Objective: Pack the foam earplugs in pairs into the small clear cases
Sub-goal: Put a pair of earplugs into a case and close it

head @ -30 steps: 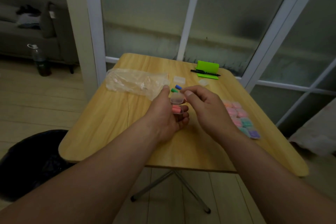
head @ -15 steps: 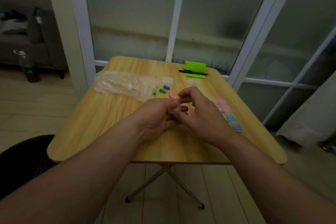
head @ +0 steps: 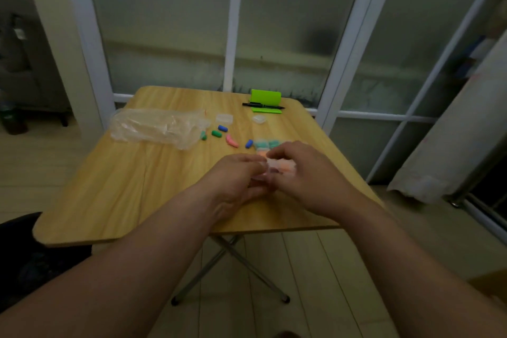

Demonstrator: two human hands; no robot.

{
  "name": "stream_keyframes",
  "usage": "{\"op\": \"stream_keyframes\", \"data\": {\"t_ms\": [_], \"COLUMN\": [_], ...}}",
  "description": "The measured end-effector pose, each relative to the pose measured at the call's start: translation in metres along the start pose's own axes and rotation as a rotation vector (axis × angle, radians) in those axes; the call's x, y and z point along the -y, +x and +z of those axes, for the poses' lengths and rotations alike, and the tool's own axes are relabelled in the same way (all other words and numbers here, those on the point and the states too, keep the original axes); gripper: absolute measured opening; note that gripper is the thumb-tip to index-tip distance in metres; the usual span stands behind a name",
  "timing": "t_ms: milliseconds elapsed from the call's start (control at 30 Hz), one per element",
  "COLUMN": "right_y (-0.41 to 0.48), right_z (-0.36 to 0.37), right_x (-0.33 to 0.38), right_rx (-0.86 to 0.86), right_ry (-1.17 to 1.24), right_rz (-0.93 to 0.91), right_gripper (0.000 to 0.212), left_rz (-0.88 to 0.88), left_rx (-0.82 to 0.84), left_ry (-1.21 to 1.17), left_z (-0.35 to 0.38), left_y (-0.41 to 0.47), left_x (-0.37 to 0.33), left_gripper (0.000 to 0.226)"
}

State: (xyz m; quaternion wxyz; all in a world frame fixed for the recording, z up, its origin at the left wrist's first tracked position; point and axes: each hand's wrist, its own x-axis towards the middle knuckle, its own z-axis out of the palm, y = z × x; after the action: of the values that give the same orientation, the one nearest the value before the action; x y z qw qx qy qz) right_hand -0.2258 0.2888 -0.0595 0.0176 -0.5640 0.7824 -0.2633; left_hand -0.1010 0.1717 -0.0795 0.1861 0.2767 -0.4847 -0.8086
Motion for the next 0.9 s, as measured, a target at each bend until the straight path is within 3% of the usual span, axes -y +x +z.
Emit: {"op": "stream_keyframes", "data": {"t_ms": [133, 367, 467, 667, 900], "right_y": [-0.002, 0.003, 0.007, 0.011, 0.017], "right_z": [0.004, 0.005, 0.004, 0.000, 0.005], "right_x": [0.004, -0.004, -0.011, -0.027, -0.029], "right_rx": [-0.046, -0.043, -0.047, 0.031, 0.094], "right_ry": [-0.062, -0.127, -0.129, -0.199, -0.262], "right_rz": [-0.093, -0.115, -0.075, 0.042, 0.044], "right_gripper": [0.027, 0.027, 0.024, 0.033, 0.035], "left_rz": [0.048, 0.078, 0.093, 0.206, 0.199], "left_rx": [0.007, -0.041, -0.079, -0.312, -0.335], "left_ry": [0.047, 0.156, 0.172, 0.109, 0.065], "left_z": [0.010, 0.009, 0.007, -0.014, -0.021], "left_y": [0.002, 0.006, 0.004, 0.009, 0.011], "left_x": [0.003, 0.005, 0.001, -0.019, -0.024], "left_gripper": [0.023, 0.019, 0.016, 0.011, 0.014]}}
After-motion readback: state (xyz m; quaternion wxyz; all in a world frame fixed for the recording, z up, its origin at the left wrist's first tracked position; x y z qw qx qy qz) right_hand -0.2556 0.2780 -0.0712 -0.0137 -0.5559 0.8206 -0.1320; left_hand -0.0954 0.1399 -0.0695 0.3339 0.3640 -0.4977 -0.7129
